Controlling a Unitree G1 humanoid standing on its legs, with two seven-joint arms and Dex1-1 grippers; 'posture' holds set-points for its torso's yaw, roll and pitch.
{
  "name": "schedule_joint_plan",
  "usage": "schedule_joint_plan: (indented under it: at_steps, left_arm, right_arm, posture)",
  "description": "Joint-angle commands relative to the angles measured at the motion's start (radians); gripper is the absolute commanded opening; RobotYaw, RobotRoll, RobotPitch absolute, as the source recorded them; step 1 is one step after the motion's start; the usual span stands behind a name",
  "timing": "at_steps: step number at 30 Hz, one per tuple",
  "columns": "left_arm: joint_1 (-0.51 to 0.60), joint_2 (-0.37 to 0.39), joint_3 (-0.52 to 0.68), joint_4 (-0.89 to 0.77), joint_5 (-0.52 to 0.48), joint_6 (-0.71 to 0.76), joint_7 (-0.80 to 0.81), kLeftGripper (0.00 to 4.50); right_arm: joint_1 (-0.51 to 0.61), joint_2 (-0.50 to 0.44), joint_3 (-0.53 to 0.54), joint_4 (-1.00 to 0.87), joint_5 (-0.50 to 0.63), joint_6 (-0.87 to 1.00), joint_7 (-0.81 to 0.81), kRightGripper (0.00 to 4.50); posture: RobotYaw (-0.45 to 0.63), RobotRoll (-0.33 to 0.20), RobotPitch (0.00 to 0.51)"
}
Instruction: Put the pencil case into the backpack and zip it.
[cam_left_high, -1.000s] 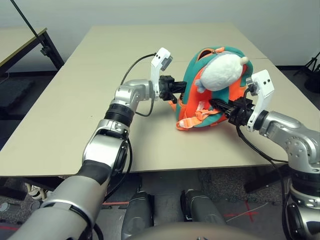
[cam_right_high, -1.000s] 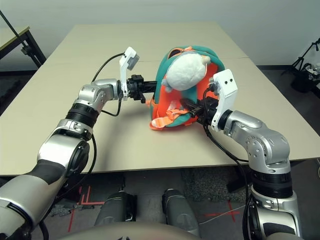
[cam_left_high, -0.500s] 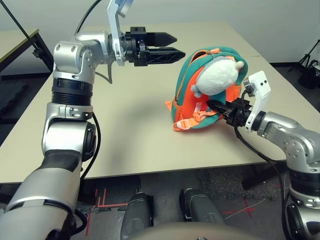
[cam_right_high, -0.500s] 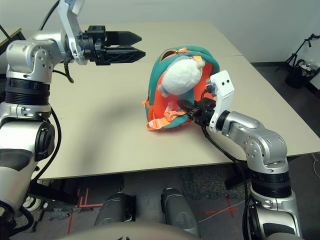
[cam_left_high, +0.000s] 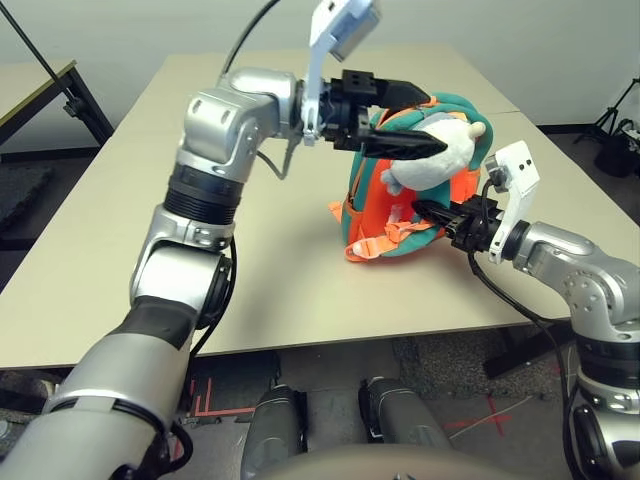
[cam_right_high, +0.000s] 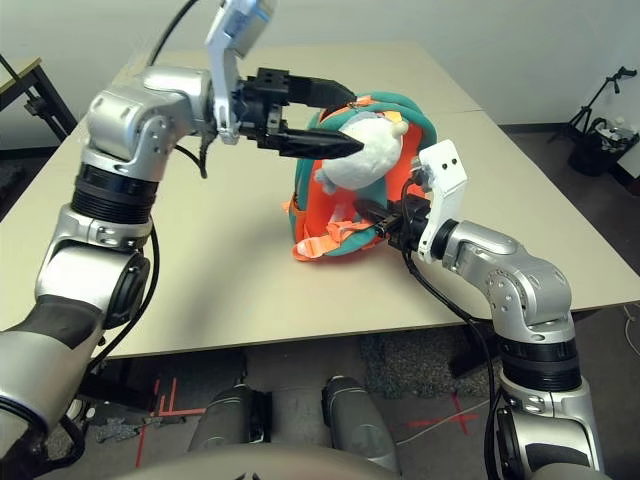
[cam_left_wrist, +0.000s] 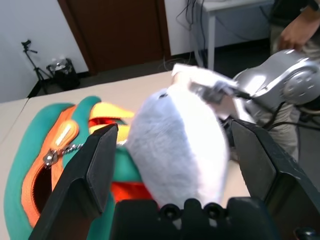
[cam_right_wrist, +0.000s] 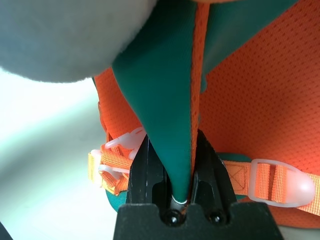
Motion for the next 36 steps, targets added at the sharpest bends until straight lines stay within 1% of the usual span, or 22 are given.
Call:
schedule_joint_plan:
  at_steps: [1,4,6,7,8,14,17,19,24,29,31,36]
  left_arm:
    - [-0.003,-0.014,-0.046,0.060,0.063,-0.079,-0.005,4.50]
    - [0.002,-0.034,-0.050,0.072,0.053,-0.077,-0.030,4.50]
    - [0.004,-0.047,-0.050,0.078,0.051,-0.074,-0.033,4.14]
    - [0.005,-0.050,-0.051,0.077,0.051,-0.072,-0.038,3.88]
    - [0.008,-0.052,-0.053,0.074,0.052,-0.070,-0.042,3.55]
    - [0.016,-0.061,-0.047,0.046,0.039,-0.043,-0.051,1.17]
    - [0.014,-0.056,-0.040,0.038,0.035,-0.036,-0.052,0.30]
    - [0.008,-0.051,-0.030,0.033,0.029,-0.031,-0.053,0.15]
    - [-0.005,-0.011,0.000,0.033,0.015,-0.020,-0.077,0.15]
    - [-0.044,0.068,0.083,0.068,-0.033,0.029,-0.107,0.15]
    - [-0.072,0.114,0.126,0.094,-0.050,0.042,-0.117,0.15]
    - [-0.094,0.195,0.172,0.114,-0.067,0.065,-0.137,0.15]
  right_arm:
    - [0.014,0.007,0.012,-0.033,0.021,0.008,0.006,0.25]
    - [0.023,0.010,0.009,-0.040,0.022,0.009,0.000,0.25]
    - [0.027,0.012,0.007,-0.044,0.023,0.009,-0.003,0.25]
    - [0.029,0.013,0.006,-0.046,0.024,0.009,-0.004,0.25]
    - [0.030,0.013,0.006,-0.047,0.024,0.009,-0.006,0.25]
    - [0.037,0.015,0.007,-0.047,0.023,0.004,-0.008,0.25]
    - [0.036,0.017,0.009,-0.042,0.020,0.001,-0.008,0.25]
    - [0.034,0.017,0.010,-0.039,0.019,0.000,-0.007,0.25]
    - [0.031,0.016,0.011,-0.034,0.017,-0.001,-0.004,0.25]
    - [0.030,0.012,0.011,-0.031,0.016,-0.002,-0.001,0.25]
    - [0.027,0.009,0.011,-0.028,0.016,-0.001,0.001,0.25]
    - [0.016,0.004,0.016,-0.017,0.014,0.001,0.010,0.25]
  posture:
    - [-0.23,0.000,0.005]
    - [-0.24,0.000,0.008]
    - [-0.24,0.000,0.009]
    - [-0.24,0.000,0.008]
    - [-0.24,0.000,0.008]
    - [-0.23,0.000,0.007]
    - [-0.23,0.000,0.006]
    - [-0.23,0.000,0.005]
    - [-0.22,0.000,0.004]
    - [-0.22,0.000,0.005]
    - [-0.21,0.000,0.004]
    - [-0.19,0.000,0.001]
